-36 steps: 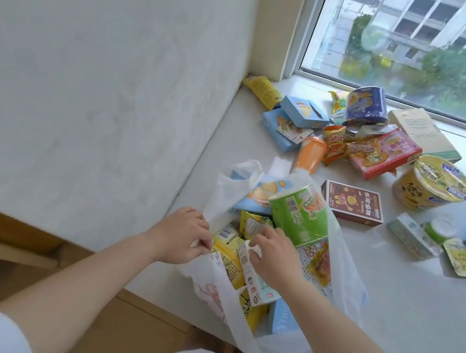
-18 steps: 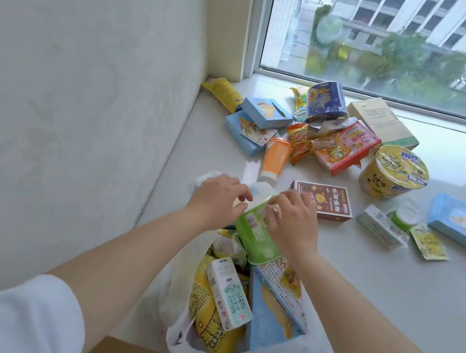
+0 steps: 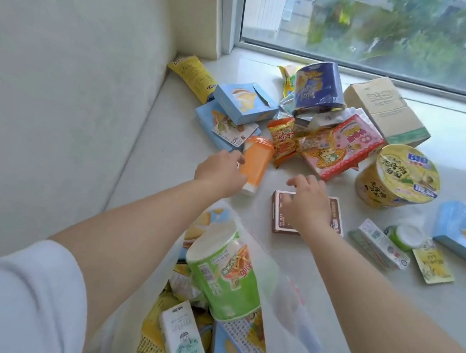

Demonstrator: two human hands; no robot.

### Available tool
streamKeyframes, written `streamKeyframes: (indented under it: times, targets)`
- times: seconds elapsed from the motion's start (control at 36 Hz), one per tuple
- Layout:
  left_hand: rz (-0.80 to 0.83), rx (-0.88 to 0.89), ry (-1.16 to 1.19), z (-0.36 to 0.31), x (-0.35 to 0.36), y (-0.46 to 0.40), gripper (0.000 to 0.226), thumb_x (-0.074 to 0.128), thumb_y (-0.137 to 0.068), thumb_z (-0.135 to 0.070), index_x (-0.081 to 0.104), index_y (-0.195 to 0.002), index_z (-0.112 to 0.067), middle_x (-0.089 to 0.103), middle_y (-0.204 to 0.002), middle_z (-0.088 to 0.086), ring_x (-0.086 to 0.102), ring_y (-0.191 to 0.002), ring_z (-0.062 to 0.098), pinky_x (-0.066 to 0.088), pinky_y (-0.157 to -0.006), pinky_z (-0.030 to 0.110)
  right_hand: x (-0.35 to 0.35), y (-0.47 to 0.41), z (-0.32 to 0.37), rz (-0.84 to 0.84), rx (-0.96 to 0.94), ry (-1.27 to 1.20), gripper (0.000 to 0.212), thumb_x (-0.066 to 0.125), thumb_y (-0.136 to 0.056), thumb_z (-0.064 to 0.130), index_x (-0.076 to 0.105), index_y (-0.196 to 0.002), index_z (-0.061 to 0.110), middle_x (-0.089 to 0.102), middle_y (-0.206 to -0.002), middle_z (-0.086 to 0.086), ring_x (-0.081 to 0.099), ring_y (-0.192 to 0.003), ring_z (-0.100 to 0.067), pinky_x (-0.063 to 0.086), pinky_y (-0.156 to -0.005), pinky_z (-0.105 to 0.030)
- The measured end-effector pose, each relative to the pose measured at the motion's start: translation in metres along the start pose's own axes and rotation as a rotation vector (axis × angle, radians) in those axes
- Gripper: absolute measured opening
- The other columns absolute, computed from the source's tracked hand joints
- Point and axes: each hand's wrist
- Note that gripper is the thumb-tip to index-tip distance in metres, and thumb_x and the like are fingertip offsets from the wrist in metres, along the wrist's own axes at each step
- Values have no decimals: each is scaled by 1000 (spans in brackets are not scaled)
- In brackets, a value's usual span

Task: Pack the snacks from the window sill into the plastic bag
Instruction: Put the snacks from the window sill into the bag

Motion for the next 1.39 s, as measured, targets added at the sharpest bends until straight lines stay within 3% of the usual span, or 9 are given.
streamKeyframes:
  times: [0.19,0.42,0.56,0.69,0.83,0.97,1.19,1.28,1.39]
  targets:
    - [-7,-58,-59,-7,17,-60,57,55,-86,-39,41,-137,-19,41,-136,5,41,-126,24,42,-99,41,10,-67,-13,54,33,17,46,48,-90,22,42,-135,12,42,-135,-11,36,-124,-29,34,-101,-39]
    - [-76,-65,-99,-11,23,-117,61,49,-90,-45,35,-142,-15,34,-142,6,35,-132,23,38,-102,40,7,-129,-31,-109,-6,318,55,53,-84,23,37,-137,17,37,-139,-11,30,-130,-31,27,-106,-43]
    - [-152,68,-34,-15,31,-136,52,49,-93,-41,41,-139,-19,43,-139,2,39,-128,20,36,-104,36,3,-160,-40,-45,-67,427,54,49,-86,21,36,-139,16,40,-140,-11,31,-131,-32,18,-114,-45]
    - [-180,217,-15,-34,37,-149,70,54,-88,-52,26,-147,-27,39,-144,0,36,-132,21,33,-105,39,11,-162,-42,16,-99,566,42,45,-88,27,50,-128,14,39,-138,-10,30,-128,-30,22,-108,-46]
    - [-35,308,-237,-57,40,-165,66,52,-86,-60,27,-144,-42,27,-153,-2,27,-137,24,30,-109,45,17,-145,-56,149,-128,630,41,36,-91,27,57,-125,15,51,-127,-6,36,-122,-26,19,-108,-46]
    - [179,293,-604,-61,56,-167,68,44,-83,-71,50,-133,-25,49,-133,3,38,-126,25,34,-98,44,23,-121,-83,181,-158,651,38,38,-88,19,60,-118,15,55,-118,-3,37,-119,-25,11,-112,-47]
    - [160,298,-540,-74,69,-166,83,62,-64,-76,42,-121,-19,60,-117,5,53,-112,27,37,-89,41,21,-122,-94,108,-240,592,38,38,-91,15,58,-123,14,49,-128,-5,36,-125,-27,-2,-118,-40]
    - [134,249,-523,-81,74,-167,85,67,-59,-75,40,-117,-18,61,-111,4,56,-107,28,39,-85,40,15,-136,-90,49,-249,531,39,36,-94,12,54,-128,11,42,-138,-9,31,-132,-27,3,-118,-37]
    - [70,213,-539,-81,82,-167,82,68,-58,-74,43,-113,-18,62,-110,4,56,-107,26,37,-88,40,11,-156,-79,116,-252,453,37,32,-98,11,50,-131,8,34,-145,-10,28,-136,-26,30,-107,-35]
Point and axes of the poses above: each hand's wrist, its own y-axis away from the middle knuckle, its own x-axis out of the palm, z = x × y
